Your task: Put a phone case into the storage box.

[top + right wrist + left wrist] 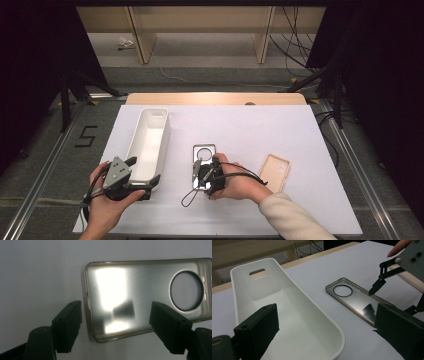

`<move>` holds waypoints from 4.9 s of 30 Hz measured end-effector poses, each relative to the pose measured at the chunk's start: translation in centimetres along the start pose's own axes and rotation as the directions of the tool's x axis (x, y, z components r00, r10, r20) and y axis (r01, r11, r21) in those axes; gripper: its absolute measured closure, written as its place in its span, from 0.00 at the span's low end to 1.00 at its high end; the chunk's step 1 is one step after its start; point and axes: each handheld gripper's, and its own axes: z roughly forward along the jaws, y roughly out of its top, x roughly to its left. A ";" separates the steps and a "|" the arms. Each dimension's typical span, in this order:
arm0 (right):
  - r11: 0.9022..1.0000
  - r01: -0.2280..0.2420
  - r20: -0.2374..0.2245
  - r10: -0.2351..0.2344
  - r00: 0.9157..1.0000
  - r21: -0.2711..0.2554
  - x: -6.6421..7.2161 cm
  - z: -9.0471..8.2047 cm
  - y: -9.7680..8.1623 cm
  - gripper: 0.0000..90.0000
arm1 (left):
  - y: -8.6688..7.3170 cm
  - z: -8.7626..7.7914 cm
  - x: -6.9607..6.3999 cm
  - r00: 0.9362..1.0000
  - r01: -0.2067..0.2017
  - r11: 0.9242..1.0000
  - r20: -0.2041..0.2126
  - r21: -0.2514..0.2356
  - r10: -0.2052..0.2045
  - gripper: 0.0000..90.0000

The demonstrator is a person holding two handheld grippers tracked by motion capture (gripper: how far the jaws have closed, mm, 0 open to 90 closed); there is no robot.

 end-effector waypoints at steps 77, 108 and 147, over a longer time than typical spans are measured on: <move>0.983 0.159 -0.101 -0.149 0.984 0.096 1.3 0.3 1.7 0.97 | 0.1 0.0 -0.4 1.000 -0.023 1.000 0.000 -0.005 0.023 0.06; 0.992 0.011 -0.068 -0.020 0.997 -0.126 0.2 -3.0 -0.7 0.99 | 0.4 -0.1 -0.5 1.000 -0.024 1.000 -0.007 -0.020 0.024 0.08; 0.951 -0.056 0.011 0.062 0.998 -0.305 0.9 -7.0 -5.8 0.99 | 7.4 6.0 -3.0 0.991 -0.003 0.999 0.133 0.048 -0.003 0.17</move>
